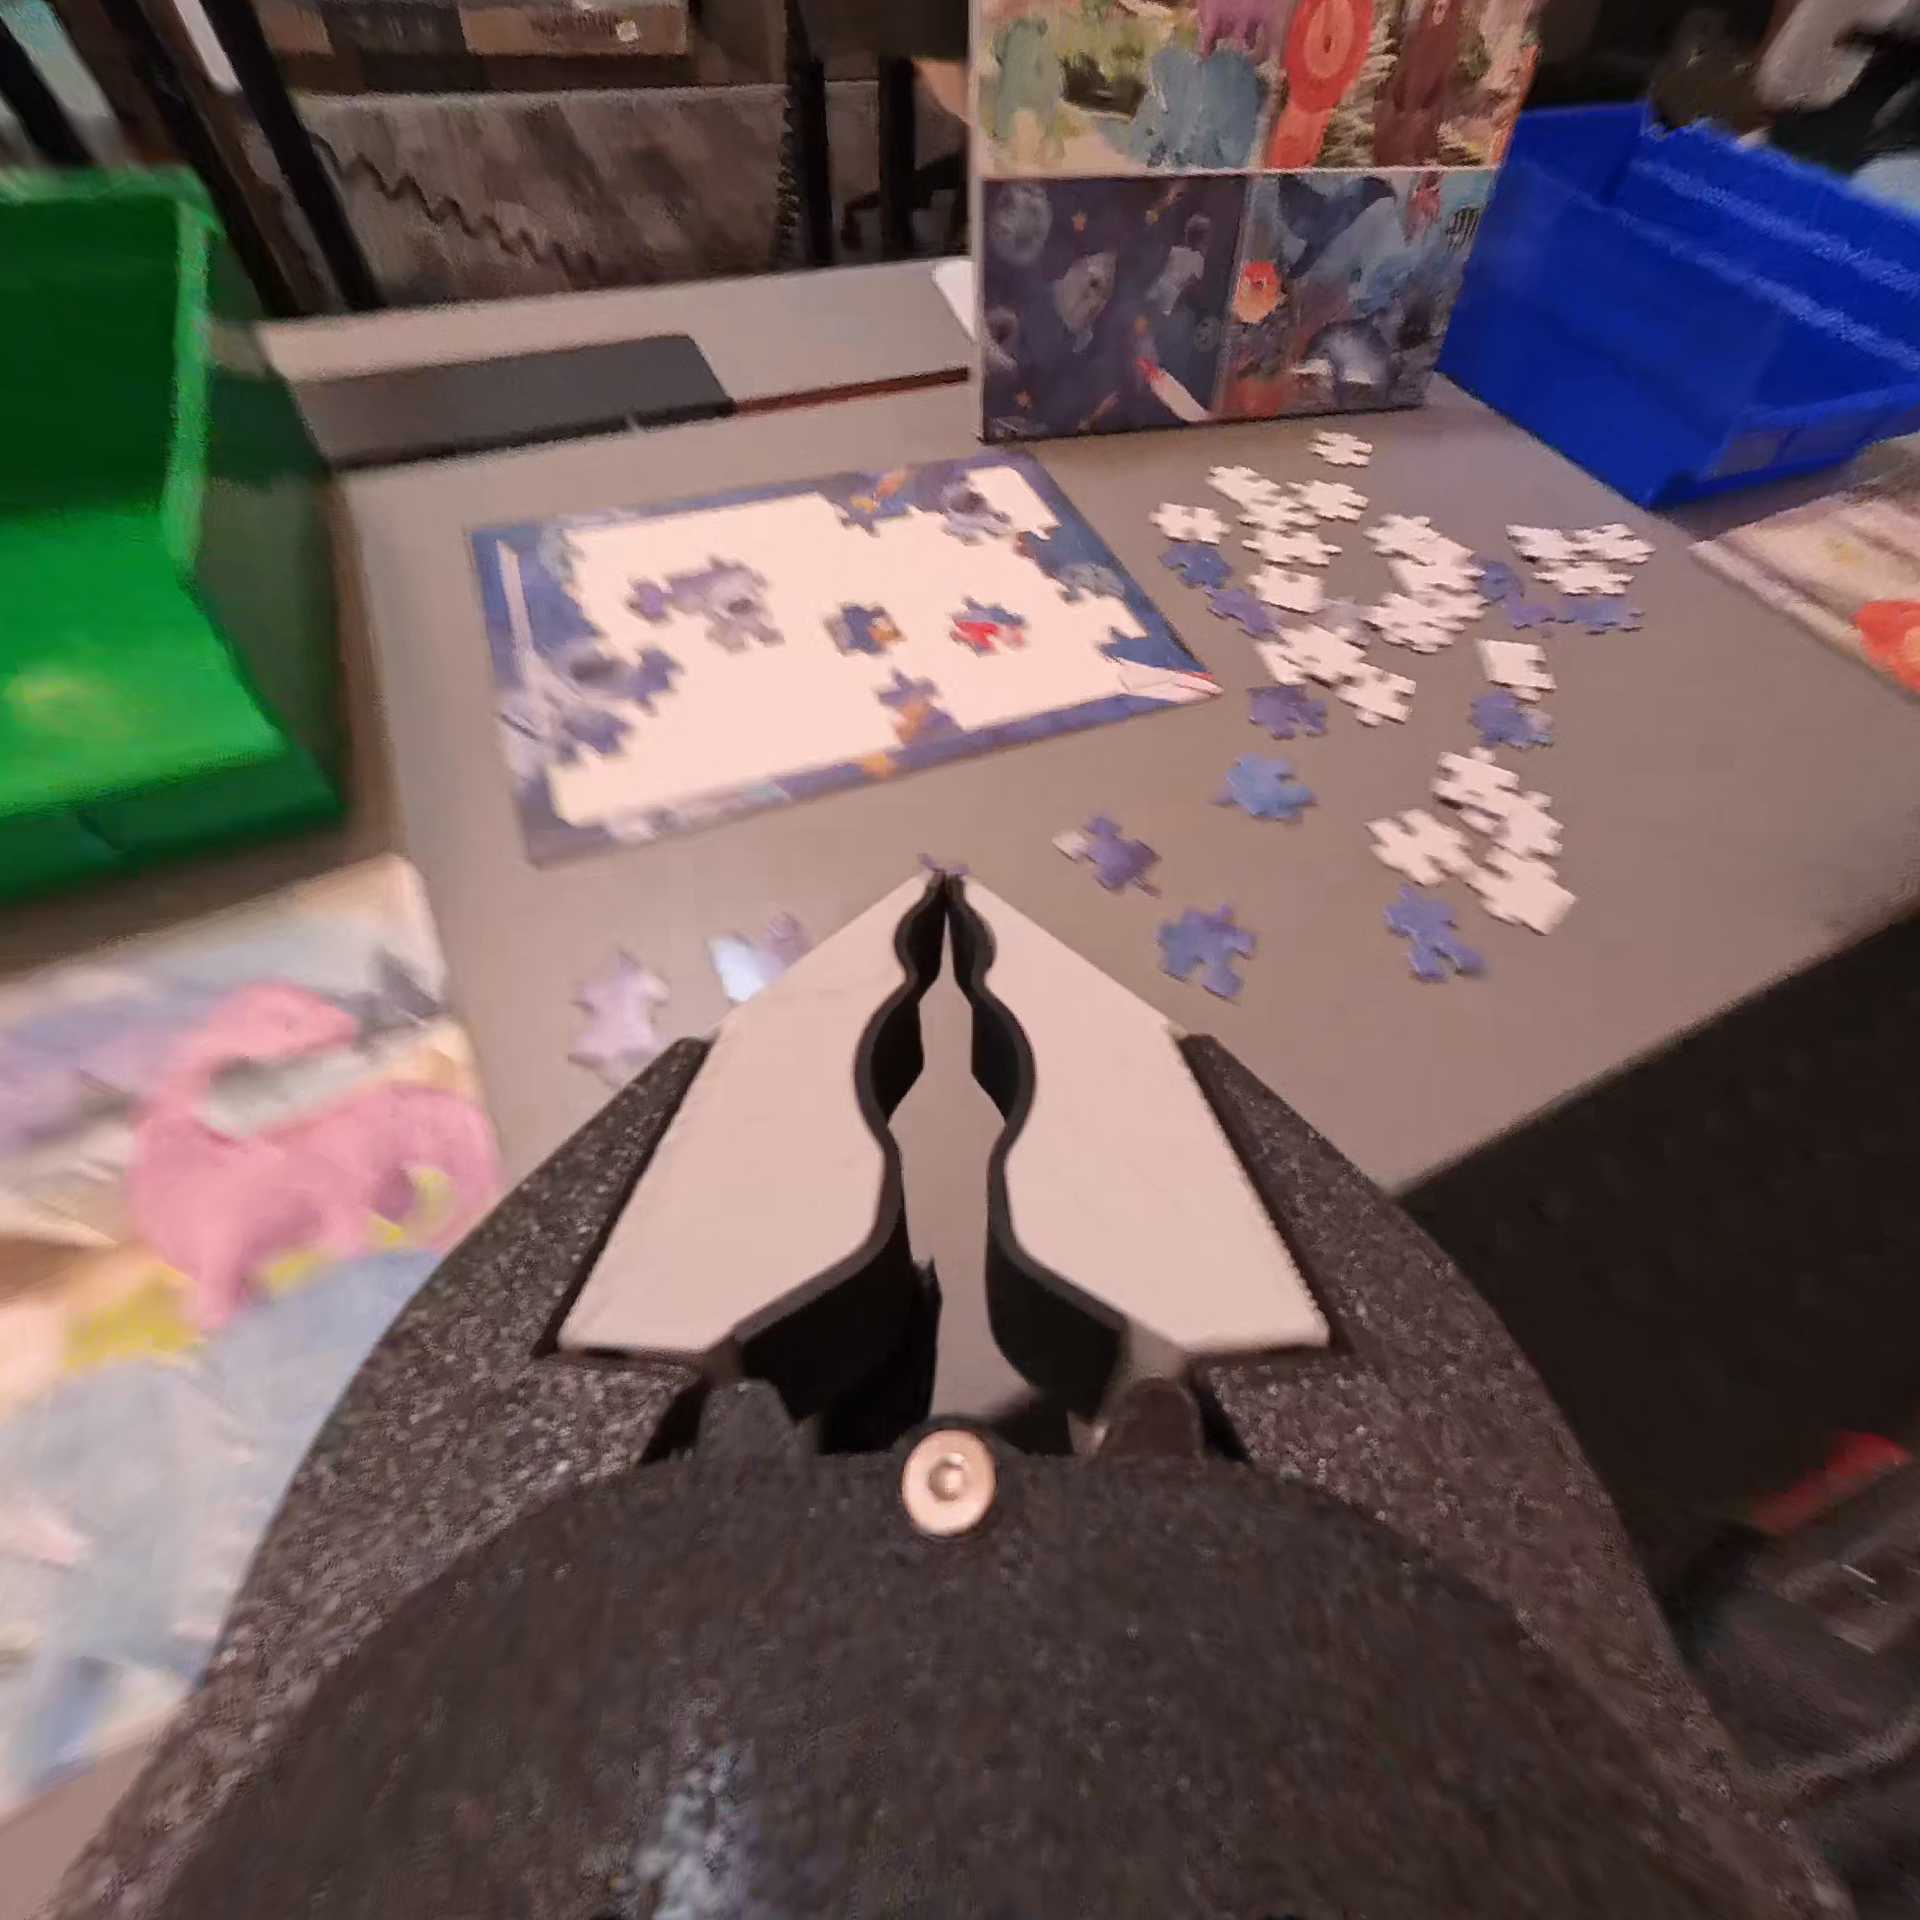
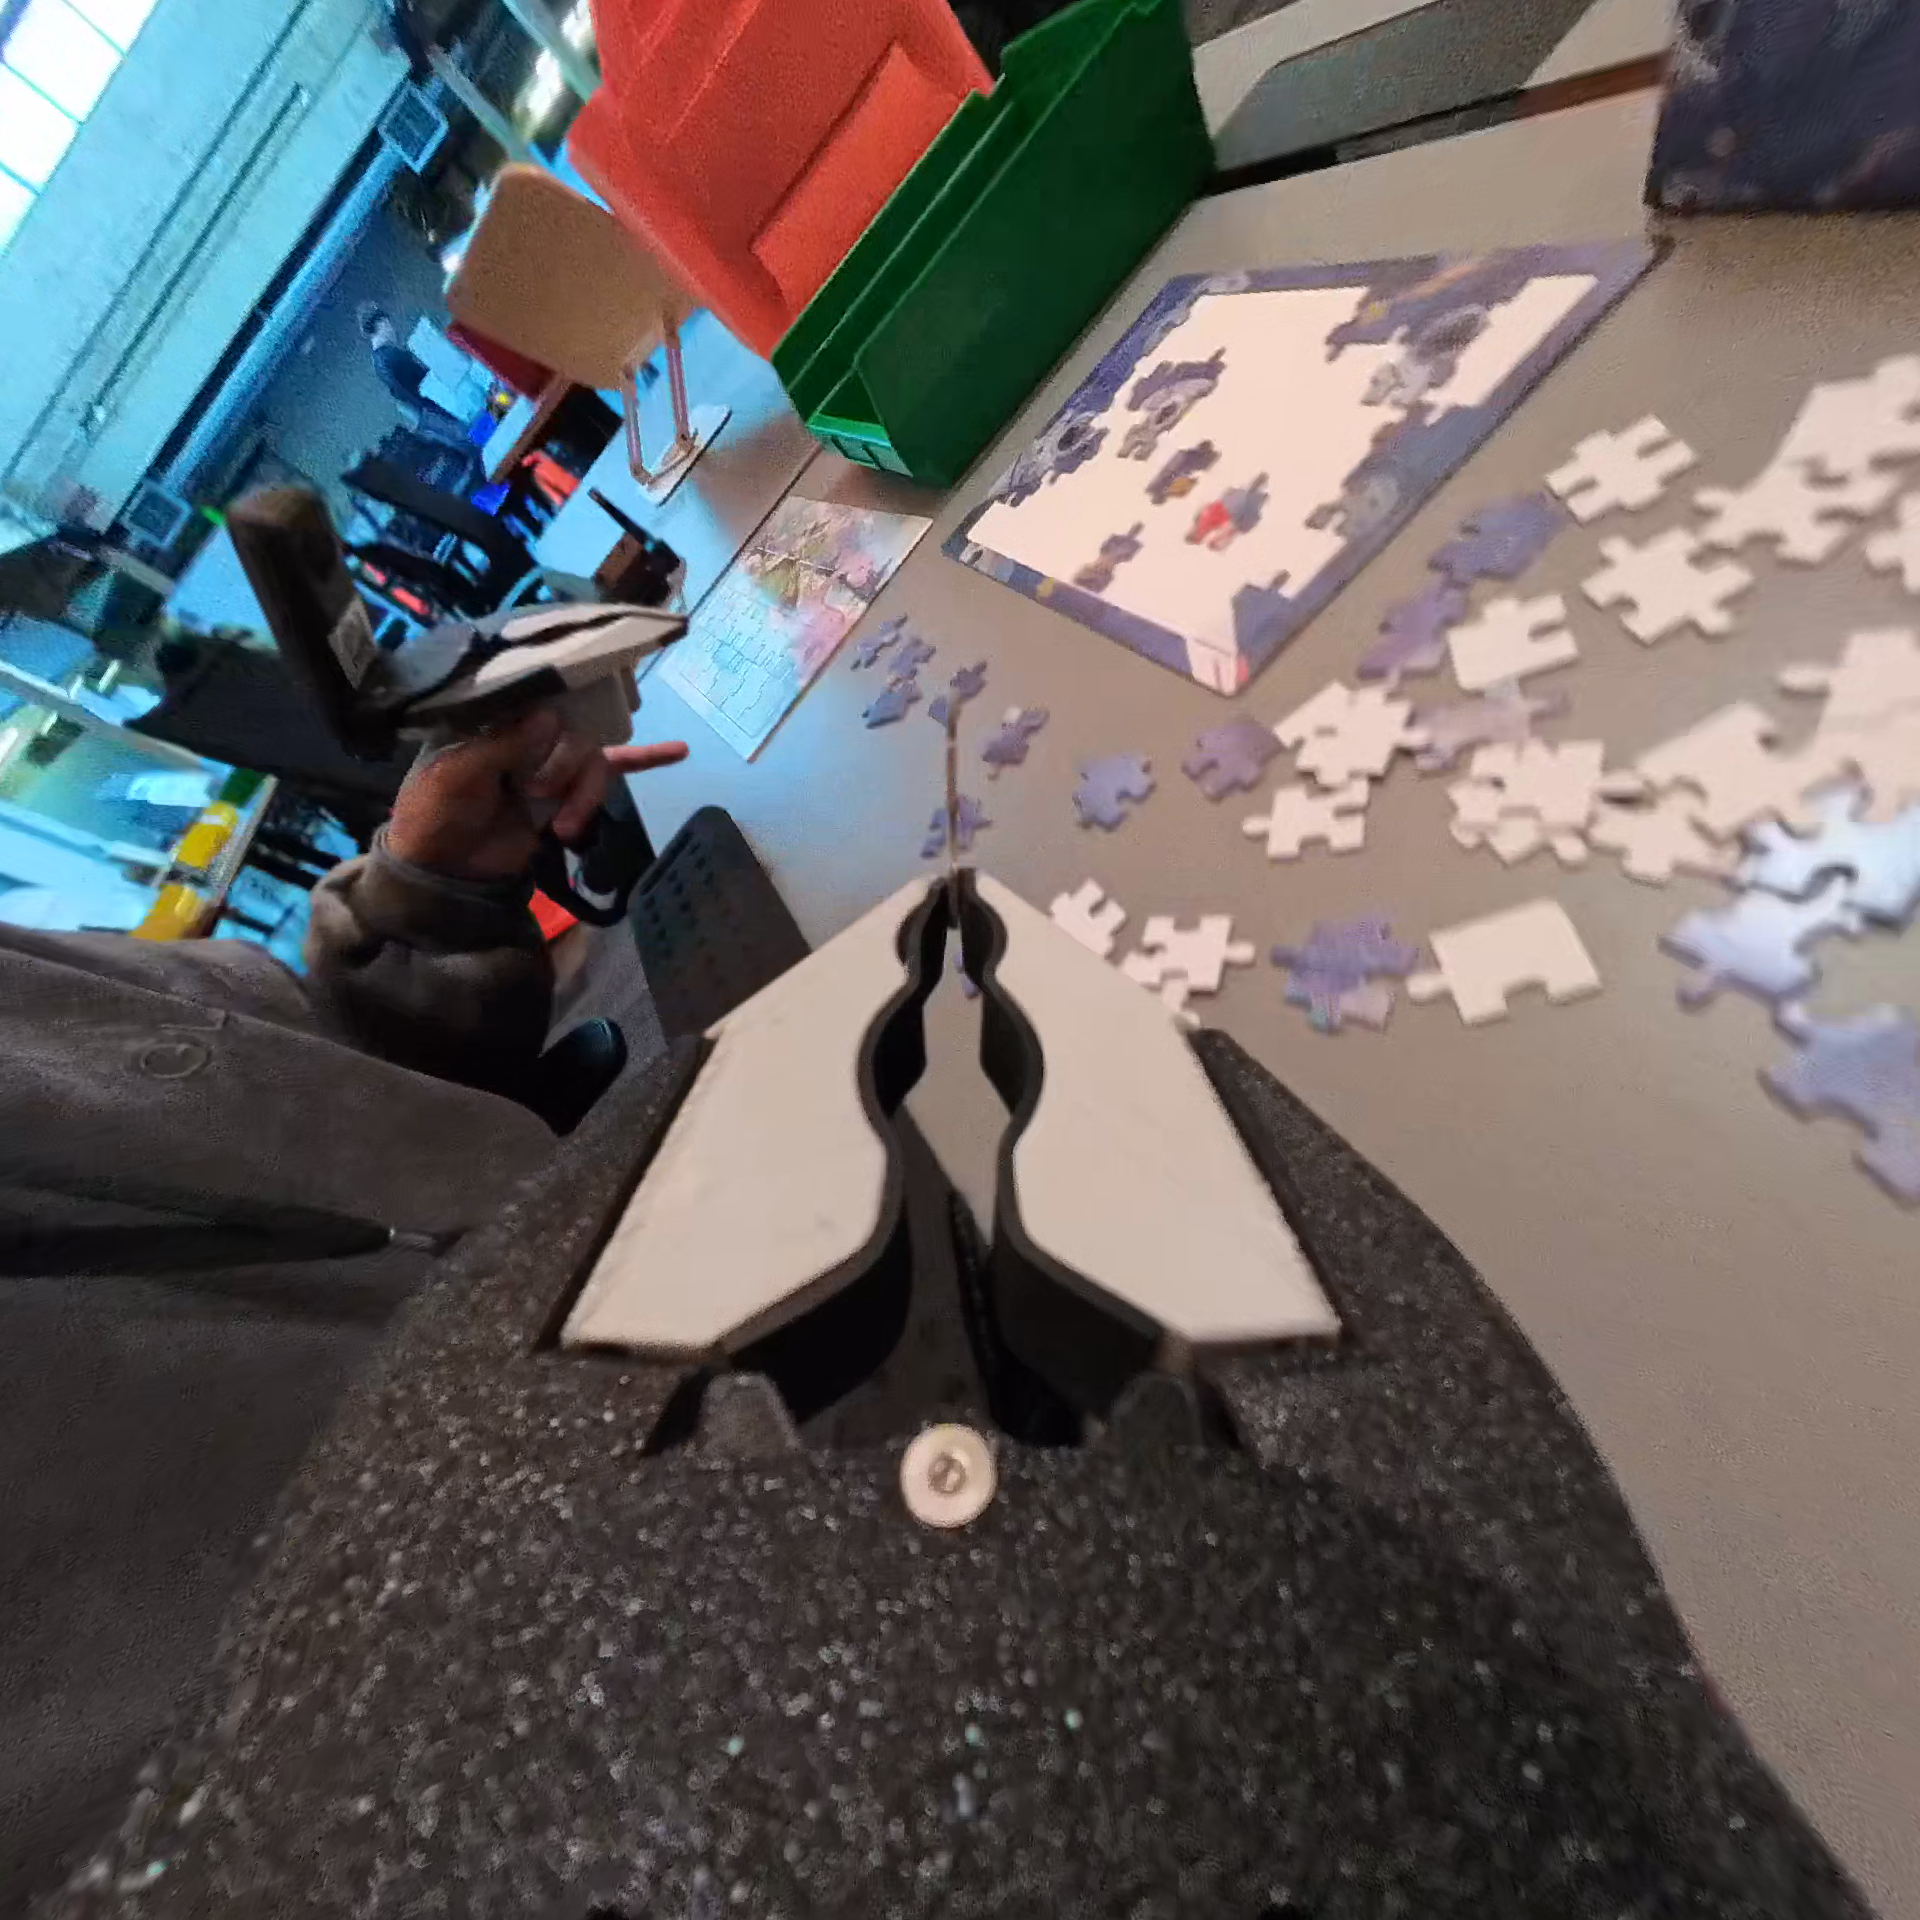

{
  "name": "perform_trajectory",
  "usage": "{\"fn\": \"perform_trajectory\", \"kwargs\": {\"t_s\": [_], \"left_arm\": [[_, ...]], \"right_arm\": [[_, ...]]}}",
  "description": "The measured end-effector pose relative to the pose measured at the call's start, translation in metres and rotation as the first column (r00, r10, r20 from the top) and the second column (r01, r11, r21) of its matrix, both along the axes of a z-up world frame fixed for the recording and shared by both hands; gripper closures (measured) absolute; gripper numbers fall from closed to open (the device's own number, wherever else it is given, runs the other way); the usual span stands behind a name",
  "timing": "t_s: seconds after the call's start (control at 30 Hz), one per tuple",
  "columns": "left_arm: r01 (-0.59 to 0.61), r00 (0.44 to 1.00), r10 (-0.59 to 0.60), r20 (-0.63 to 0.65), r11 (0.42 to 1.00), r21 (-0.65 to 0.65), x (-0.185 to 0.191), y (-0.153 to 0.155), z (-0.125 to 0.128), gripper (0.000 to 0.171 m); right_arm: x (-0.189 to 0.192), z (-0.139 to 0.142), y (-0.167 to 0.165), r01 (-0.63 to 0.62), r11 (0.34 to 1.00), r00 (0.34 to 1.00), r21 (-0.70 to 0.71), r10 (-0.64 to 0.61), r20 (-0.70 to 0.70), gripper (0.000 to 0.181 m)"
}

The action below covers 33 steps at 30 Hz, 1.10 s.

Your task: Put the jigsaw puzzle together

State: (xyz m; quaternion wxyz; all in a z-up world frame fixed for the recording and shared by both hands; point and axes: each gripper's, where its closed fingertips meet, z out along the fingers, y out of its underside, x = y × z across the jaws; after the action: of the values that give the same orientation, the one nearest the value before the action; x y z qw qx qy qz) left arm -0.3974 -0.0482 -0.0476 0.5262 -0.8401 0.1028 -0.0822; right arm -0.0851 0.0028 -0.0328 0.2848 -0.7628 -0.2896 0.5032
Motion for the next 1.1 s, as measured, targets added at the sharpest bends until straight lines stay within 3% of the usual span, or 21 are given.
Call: {"fn": "perform_trajectory", "kwargs": {"t_s": [0.1,0.17,0.23,0.3,0.33,0.4,0.47,0.53,0.6,0.67,0.77,0.87,0.93,1.1], "left_arm": [[-0.035,0.992,0.041,-0.119,0.998,0.053,-0.033,0.048,0.060,0.171],[0.011,0.994,-0.009,-0.108,1.000,0.026,-0.041,0.077,0.099,0.171],[0.117,0.988,-0.123,-0.094,0.991,-0.069,-0.037,0.107,0.123,0.171],[0.120,0.986,-0.129,-0.109,0.989,-0.090,-0.048,0.153,0.135,0.171],[0.073,0.989,-0.085,-0.122,0.992,-0.105,-0.061,0.180,0.131,0.171],[-0.099,0.993,0.086,-0.078,0.980,-0.173,-0.096,0.228,0.099,0.171],[-0.233,0.962,0.261,0.077,0.935,-0.268,-0.115,0.254,0.054,0.171],[-0.281,0.934,0.325,0.150,0.926,-0.254,-0.113,0.270,0.022,0.171],[-0.287,0.955,0.297,0.001,0.925,-0.250,-0.108,0.276,-0.014,0.171],[-0.279,0.959,0.257,-0.121,0.932,-0.230,-0.105,0.279,-0.039,0.171],[-0.283,0.959,0.280,-0.054,0.917,-0.281,-0.097,0.282,-0.060,0.171],[-0.376,0.925,0.371,-0.076,0.874,-0.308,-0.111,0.280,-0.072,0.171],[-0.357,0.934,0.339,-0.113,0.873,-0.331,-0.111,0.282,-0.084,0.171],[-0.310,0.948,0.256,-0.189,0.882,-0.356,-0.109,0.283,-0.105,0.171]], "right_arm": [[-0.076,0.048,0.032,-0.140,0.990,0.990,0.011,0.140,0.032,0.180],[-0.130,0.071,0.053,-0.247,0.969,0.967,-0.019,0.247,0.067,0.179],[-0.187,0.078,0.087,-0.307,0.952,0.945,-0.011,0.306,0.117,0.179],[-0.242,0.057,0.139,-0.286,0.958,0.936,-0.001,0.279,0.215,0.179],[-0.271,0.042,0.158,-0.283,0.958,0.934,-0.042,0.286,0.214,0.179],[-0.326,0.013,0.189,-0.233,0.951,0.962,-0.205,0.256,0.094,0.179],[-0.362,-0.020,0.218,-0.116,0.959,0.992,-0.257,0.126,0.022,0.179],[-0.380,-0.054,0.233,-0.009,0.945,1.000,-0.328,0.002,-0.022,0.180],[-0.385,-0.075,0.237,0.051,0.905,0.993,-0.423,-0.093,-0.079,0.180],[-0.382,-0.095,0.235,0.081,0.909,0.994,-0.410,-0.106,-0.040,0.180],[-0.379,-0.103,0.237,0.098,0.913,0.991,-0.397,-0.124,-0.042,0.180],[-0.384,-0.102,0.242,0.088,0.910,0.994,-0.404,-0.105,-0.019,0.180],[-0.382,-0.115,0.247,0.144,0.923,0.989,-0.356,-0.118,0.094,0.180],[-0.389,-0.136,0.236,0.197,0.879,0.974,-0.434,-0.124,0.191,0.179]]}}
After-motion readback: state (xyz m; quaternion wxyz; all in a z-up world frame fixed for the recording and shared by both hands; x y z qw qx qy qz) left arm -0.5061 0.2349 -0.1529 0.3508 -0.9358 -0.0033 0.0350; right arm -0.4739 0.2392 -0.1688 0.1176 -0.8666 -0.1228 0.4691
